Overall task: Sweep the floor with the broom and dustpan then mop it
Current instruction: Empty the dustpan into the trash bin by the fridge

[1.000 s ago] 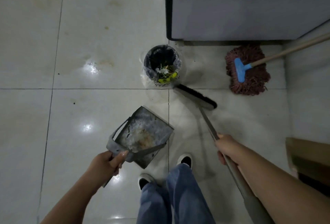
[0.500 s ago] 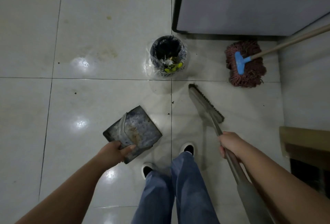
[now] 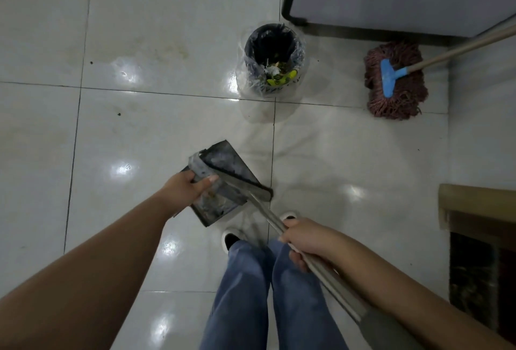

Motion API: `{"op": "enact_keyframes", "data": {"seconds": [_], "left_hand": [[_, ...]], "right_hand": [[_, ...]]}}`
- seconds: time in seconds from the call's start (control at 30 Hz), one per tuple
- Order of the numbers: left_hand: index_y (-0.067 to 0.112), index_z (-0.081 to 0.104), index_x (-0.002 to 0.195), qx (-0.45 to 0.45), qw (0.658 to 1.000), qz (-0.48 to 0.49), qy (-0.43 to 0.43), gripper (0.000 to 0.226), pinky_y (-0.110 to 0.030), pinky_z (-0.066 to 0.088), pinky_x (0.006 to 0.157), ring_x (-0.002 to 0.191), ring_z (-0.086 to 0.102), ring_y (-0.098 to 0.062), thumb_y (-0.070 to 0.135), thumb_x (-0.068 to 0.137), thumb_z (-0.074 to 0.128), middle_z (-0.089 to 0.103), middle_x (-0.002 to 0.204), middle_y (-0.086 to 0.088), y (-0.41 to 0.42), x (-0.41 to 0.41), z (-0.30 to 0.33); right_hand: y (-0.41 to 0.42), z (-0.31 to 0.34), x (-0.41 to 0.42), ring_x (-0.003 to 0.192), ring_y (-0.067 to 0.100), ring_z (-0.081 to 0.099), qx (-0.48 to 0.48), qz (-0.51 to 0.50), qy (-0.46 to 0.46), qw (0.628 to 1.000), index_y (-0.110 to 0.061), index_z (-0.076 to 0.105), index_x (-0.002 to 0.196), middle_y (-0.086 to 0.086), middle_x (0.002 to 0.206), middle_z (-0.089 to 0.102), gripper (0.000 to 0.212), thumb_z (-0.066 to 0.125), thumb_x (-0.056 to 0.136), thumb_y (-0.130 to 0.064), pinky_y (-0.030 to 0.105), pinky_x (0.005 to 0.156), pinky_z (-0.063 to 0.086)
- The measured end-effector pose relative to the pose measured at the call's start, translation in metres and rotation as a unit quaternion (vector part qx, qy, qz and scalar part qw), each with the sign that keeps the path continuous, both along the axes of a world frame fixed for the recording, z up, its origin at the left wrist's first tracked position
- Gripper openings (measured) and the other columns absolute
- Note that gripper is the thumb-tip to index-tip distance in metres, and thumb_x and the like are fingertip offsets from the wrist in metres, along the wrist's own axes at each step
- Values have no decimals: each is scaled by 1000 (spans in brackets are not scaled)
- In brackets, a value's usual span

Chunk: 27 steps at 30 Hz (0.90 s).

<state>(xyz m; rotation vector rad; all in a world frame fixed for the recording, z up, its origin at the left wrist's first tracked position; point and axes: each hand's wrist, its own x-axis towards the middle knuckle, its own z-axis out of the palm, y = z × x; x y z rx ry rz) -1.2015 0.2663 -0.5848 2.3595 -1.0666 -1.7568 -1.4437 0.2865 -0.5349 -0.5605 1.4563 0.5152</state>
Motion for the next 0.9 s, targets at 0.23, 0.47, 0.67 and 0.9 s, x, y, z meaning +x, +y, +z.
{"op": "enact_keyframes", "data": {"seconds": [0.23, 0.47, 0.67, 0.9], "left_hand": [[9, 56, 70, 24, 999, -27, -2, 35, -20, 40, 54, 56, 49, -13, 39, 88, 58, 53, 63, -3, 30, -2, 15], [8, 61, 87, 20, 999, -3, -36, 35, -29, 48, 72, 74, 58, -23, 42, 88, 57, 61, 77, -7, 48, 3, 15], [1, 66, 91, 5, 996, 85, -37, 44, -36, 51, 82, 77, 64, -27, 45, 86, 59, 69, 89, -17, 42, 14, 7], [11, 63, 85, 6, 995, 101, -20, 37, -34, 51, 79, 77, 63, -23, 48, 84, 60, 68, 83, -9, 48, 8, 5]], "right_hand": [[-20, 44, -56, 20, 4, 28, 31, -141, 38, 989, -21, 39, 140, 2, 33, 35, 42, 38, 99, -10, 4, 28, 25], [-67, 30, -67, 16, 3, 26, 5, -147, 58, 987, -16, 35, 73, 4, 47, 29, 28, 41, 100, -15, 3, 27, 25], [-72, -22, -21, 31, 15, 38, -64, 32, 59, 996, -15, 40, 85, 9, 46, 41, 13, 41, 96, -8, 15, 35, 35], [-23, 4, 10, 19, 7, 31, 70, -30, -13, 997, -13, 52, 95, 3, 33, 34, 15, 37, 99, -8, 8, 26, 27]]}}
